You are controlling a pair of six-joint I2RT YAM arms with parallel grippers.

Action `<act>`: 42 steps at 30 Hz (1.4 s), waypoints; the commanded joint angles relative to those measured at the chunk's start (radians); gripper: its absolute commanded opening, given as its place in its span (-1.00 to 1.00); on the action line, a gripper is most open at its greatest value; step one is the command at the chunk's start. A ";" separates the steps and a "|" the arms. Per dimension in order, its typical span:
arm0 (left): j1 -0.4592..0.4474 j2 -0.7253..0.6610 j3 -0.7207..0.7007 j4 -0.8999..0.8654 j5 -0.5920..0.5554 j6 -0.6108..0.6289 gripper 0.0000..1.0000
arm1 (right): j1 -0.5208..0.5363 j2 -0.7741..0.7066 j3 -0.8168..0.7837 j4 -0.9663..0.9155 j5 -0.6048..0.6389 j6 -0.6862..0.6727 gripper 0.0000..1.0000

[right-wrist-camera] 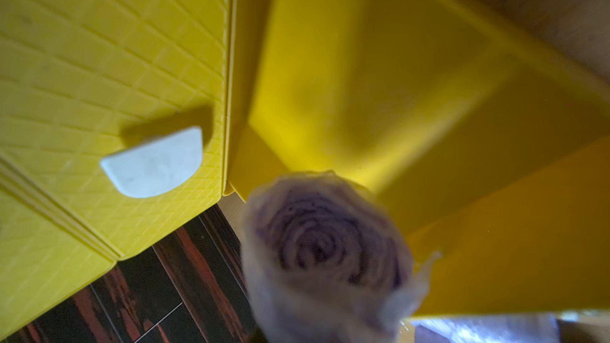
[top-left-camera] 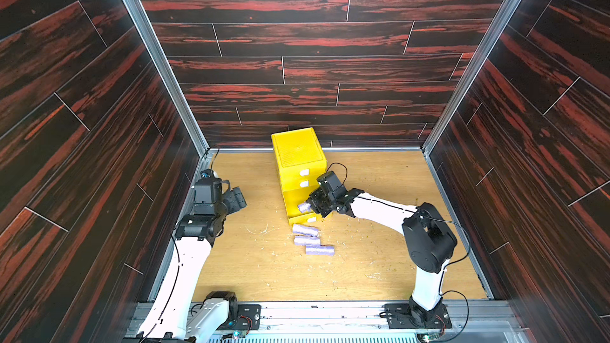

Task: Sort the rolls of trash bags by color and place them into the drawer
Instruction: Place the roll of trash bags in the drawer.

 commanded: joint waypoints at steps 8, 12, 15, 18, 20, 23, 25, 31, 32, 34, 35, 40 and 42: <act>0.004 -0.029 -0.011 0.003 -0.014 0.016 0.81 | 0.013 0.115 0.087 0.104 -0.025 0.178 -0.90; 0.004 -0.031 -0.011 0.002 -0.014 0.017 0.81 | 0.013 0.163 0.138 0.077 -0.031 0.188 -0.86; 0.003 -0.032 -0.009 0.002 -0.014 0.019 0.81 | 0.010 0.195 0.170 0.069 -0.032 0.192 -0.81; 0.003 -0.032 -0.010 0.002 -0.016 0.019 0.81 | 0.008 0.226 0.211 0.041 -0.030 0.187 -0.80; 0.004 -0.032 -0.009 0.002 -0.016 0.019 0.81 | 0.002 0.240 0.228 0.030 -0.028 0.186 -0.80; 0.005 -0.034 -0.011 0.000 -0.015 0.020 0.81 | -0.004 0.257 0.254 0.000 -0.026 0.178 -0.78; 0.004 -0.034 -0.008 0.000 -0.016 0.022 0.81 | -0.005 0.261 0.262 -0.008 -0.021 0.171 -0.76; 0.004 -0.034 -0.009 0.000 -0.014 0.022 0.82 | -0.008 0.263 0.290 -0.053 0.022 0.147 -0.69; 0.003 -0.034 -0.009 0.000 -0.013 0.022 0.82 | -0.008 0.265 0.294 -0.057 0.027 0.145 -0.68; 0.003 -0.034 -0.009 0.000 -0.016 0.021 0.82 | -0.010 0.270 0.299 -0.054 0.037 0.141 -0.66; 0.004 -0.034 -0.008 0.000 -0.015 0.022 0.82 | -0.010 0.274 0.305 -0.058 0.041 0.141 -0.66; 0.004 -0.033 -0.007 -0.001 -0.016 0.024 0.83 | -0.010 0.303 0.352 -0.087 0.056 0.126 -0.62; 0.005 -0.035 -0.008 -0.002 -0.014 0.025 0.83 | -0.010 0.307 0.357 -0.072 0.065 0.111 -0.63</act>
